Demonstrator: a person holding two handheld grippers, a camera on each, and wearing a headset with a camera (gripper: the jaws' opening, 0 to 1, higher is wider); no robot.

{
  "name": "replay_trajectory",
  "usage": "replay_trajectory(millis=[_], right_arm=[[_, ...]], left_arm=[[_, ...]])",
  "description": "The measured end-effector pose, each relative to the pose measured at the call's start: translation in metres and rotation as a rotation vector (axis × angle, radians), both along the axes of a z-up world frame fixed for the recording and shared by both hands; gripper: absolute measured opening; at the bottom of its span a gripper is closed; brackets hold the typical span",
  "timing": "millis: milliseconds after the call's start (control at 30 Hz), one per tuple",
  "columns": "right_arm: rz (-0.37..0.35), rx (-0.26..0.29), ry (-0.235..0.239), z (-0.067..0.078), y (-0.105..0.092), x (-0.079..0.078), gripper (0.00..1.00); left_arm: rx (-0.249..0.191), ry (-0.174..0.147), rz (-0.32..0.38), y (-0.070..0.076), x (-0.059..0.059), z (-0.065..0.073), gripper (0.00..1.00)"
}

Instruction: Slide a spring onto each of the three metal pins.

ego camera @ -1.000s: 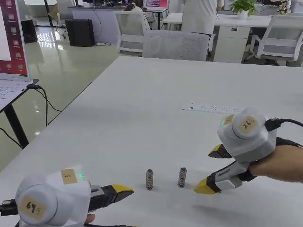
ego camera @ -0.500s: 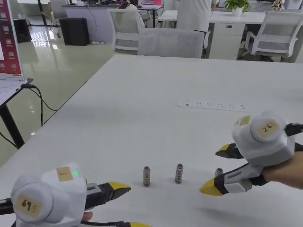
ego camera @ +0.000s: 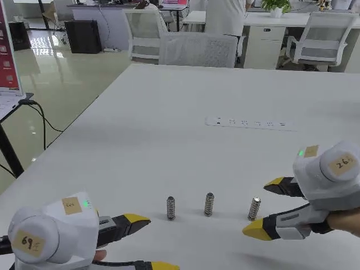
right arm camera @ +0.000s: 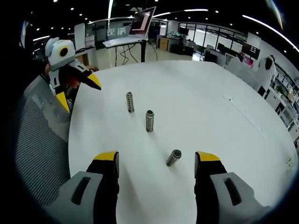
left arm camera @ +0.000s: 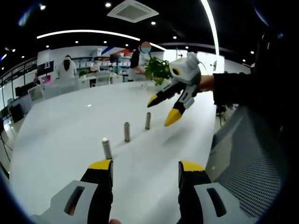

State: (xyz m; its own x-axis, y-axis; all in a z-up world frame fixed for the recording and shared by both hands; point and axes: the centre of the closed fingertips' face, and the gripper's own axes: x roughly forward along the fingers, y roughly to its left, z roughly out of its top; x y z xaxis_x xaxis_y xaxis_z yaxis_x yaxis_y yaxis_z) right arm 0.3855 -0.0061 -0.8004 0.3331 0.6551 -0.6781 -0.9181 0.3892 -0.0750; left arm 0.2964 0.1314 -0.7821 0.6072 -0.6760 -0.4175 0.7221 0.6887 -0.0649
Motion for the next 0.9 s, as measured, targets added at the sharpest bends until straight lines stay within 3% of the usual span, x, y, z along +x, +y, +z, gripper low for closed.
replay_trajectory(millis=[400, 900], right_arm=[[-0.046, 0.064, -0.018, 0.003, -0.011, -0.009, 0.65], [-0.074, 0.122, -0.003, -0.001, -0.010, -0.026, 0.66]], left_arm=[[-0.005, 0.004, 0.019, 0.004, 0.005, -0.002, 0.53], [-0.010, 0.002, 0.052, 0.009, 0.010, -0.003, 0.57]])
